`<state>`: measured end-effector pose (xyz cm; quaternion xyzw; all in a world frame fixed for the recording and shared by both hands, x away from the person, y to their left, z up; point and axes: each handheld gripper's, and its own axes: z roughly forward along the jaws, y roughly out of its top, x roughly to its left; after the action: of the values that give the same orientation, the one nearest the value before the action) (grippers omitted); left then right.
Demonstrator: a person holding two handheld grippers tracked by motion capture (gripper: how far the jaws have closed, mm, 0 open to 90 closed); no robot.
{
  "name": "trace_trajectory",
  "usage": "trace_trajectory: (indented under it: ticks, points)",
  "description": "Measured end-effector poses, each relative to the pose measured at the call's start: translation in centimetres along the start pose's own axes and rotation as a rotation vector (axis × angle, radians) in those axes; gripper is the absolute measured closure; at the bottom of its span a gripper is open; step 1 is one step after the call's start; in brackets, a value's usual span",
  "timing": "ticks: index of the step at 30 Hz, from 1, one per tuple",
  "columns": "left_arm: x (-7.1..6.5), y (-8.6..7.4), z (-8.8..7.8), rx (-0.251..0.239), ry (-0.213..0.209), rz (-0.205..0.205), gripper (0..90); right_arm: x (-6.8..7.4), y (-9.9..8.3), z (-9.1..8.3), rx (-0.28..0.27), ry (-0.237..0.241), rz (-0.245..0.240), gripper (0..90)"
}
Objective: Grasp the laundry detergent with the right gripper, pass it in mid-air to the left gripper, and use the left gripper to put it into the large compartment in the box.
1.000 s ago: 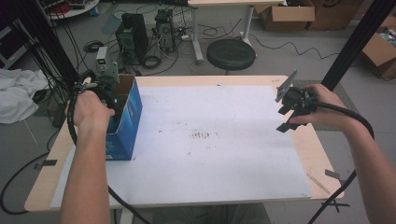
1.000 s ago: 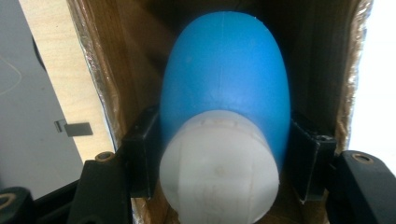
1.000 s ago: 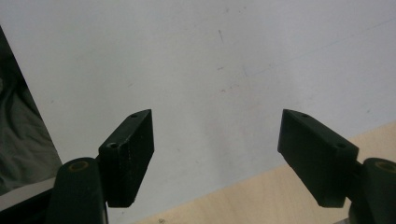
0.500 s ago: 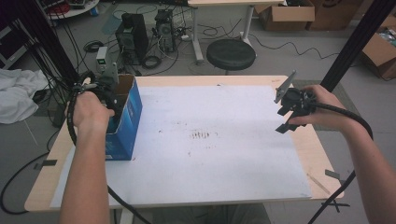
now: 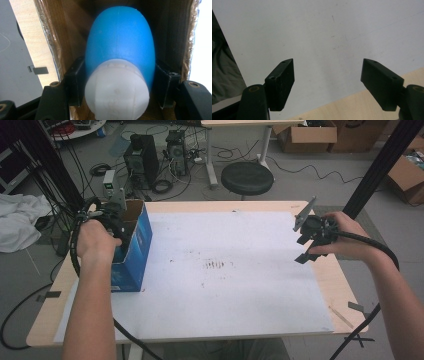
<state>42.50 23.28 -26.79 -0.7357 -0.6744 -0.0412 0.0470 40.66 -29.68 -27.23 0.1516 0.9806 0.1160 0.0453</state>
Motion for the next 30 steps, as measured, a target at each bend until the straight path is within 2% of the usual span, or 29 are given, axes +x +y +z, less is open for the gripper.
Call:
trace_trajectory:
  ticks: [21,30]
  points:
    - [-0.13,-0.07,0.01,-0.003,-0.001,-0.009,38.1,0.05,-0.23,-0.12,0.002,0.002,0.005,27.2]
    - [-0.17,-0.28,-0.17,-0.024,0.010,-0.012,35.9,0.08,-0.30,-0.19,-0.008,0.003,0.003,27.2]
